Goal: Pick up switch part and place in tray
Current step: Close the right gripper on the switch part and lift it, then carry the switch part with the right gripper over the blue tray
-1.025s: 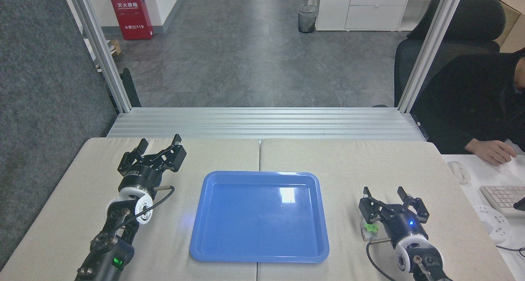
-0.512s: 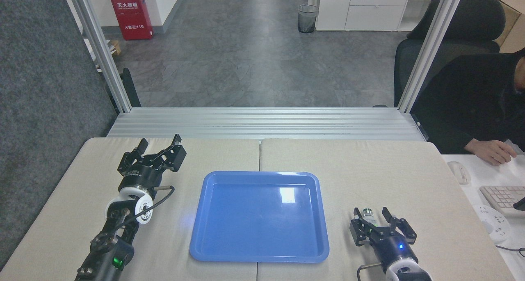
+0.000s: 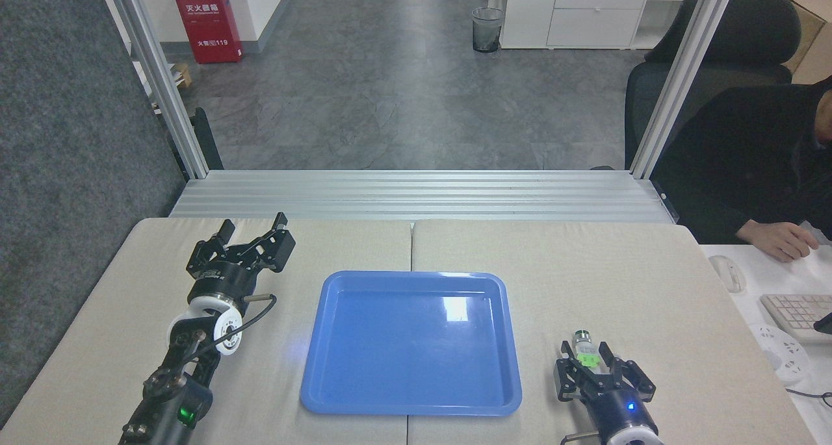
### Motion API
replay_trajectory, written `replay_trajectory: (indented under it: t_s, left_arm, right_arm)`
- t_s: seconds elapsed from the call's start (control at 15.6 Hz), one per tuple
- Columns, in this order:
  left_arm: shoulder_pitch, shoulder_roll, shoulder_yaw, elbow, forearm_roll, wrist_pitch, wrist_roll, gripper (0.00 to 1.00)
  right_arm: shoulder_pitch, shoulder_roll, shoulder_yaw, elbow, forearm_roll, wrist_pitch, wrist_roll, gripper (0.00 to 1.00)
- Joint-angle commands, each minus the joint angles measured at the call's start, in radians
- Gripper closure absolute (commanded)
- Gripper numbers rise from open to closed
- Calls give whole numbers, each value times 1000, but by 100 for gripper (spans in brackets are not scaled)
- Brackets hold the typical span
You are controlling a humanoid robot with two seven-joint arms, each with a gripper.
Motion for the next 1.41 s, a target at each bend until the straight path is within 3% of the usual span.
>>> replay_trajectory:
  t_s: [0.0,0.19,0.38,0.64,0.77,1.15,1.34]
  left_arm:
    - [0,0,1,0,0,0,1,0]
    - [0,0,1,0,0,0,1,0]
    - [0,0,1,0,0,0,1,0]
    - [0,0,1,0,0,0,1,0]
    - [0,0,1,0,0,0,1,0]
    - [0,0,1,0,0,0,1,0]
    - [0,0,1,0,0,0,1,0]
  right_arm:
    - [11,13,4,-4,1,7,14,40]
    - [9,9,4,4,4,17,20,45]
    - [-8,5,-7,4,-9,17,16,69]
    - [-128,16,-77,-4,-12,27,13,80]
    - [-170,74,-35,-25,-3,25,13,80]
    - [-195,277,269,-37,91,24,14,81]
    - [-193,299,362,13,126,11,66,83]
